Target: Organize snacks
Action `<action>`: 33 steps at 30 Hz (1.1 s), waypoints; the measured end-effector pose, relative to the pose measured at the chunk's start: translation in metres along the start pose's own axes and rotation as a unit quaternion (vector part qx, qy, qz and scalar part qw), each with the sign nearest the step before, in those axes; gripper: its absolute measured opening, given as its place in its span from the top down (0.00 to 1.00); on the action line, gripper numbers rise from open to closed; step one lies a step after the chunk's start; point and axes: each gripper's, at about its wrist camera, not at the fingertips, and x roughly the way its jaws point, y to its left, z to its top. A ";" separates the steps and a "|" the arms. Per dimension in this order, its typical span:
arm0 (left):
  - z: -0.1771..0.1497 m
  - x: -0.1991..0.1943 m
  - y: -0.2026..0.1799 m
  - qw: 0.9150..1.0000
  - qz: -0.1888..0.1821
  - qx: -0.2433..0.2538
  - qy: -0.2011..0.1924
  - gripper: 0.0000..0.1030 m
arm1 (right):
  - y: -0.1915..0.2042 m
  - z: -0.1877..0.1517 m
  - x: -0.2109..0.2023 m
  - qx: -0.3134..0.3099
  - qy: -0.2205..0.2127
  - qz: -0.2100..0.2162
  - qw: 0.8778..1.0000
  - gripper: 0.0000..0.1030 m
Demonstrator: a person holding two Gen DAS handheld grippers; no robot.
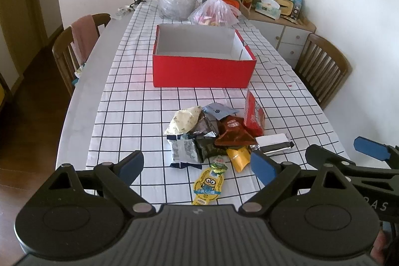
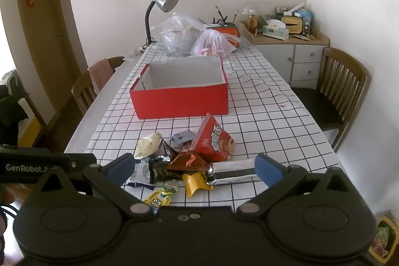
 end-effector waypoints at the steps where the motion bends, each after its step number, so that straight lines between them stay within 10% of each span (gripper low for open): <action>1: 0.000 0.000 0.000 1.000 0.000 0.001 0.001 0.10 | 0.000 0.001 0.000 -0.001 0.000 0.000 1.000 0.00; 33: 0.006 0.010 0.009 1.000 0.002 -0.001 0.009 0.10 | 0.006 0.006 0.009 -0.018 -0.008 0.008 1.000 0.00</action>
